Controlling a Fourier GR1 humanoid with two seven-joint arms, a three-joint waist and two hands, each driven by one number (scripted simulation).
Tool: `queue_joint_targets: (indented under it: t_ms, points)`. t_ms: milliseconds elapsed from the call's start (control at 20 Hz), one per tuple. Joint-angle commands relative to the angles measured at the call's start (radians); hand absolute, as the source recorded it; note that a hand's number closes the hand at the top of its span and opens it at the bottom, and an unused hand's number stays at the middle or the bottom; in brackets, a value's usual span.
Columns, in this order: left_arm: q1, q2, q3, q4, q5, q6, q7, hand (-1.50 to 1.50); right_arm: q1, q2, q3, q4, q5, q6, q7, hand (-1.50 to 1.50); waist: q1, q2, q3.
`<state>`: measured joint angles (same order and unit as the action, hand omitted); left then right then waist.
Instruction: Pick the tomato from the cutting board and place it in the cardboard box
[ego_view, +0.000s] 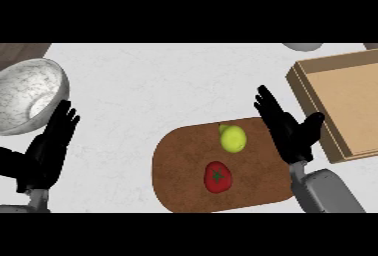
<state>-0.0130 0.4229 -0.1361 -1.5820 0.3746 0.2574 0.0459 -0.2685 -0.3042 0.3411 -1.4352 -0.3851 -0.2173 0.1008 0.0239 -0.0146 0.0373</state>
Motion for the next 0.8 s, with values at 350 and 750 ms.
queue_joint_targets:
  t_ms: [350,750]
  points:
    - [-0.11,0.152,-0.099,-0.064,-0.179,-0.136,-0.084,0.0,-0.142,-0.385,-0.053,-0.308,0.289,0.011,0.052,-1.5,-0.108,-0.006,-0.043]
    - [-0.169,0.106,-0.121,0.027,-0.242,-0.163,-0.156,0.0,0.058,-0.527,-0.043,-0.552,0.437,0.098,-0.083,-1.5,-0.054,0.012,-0.038]
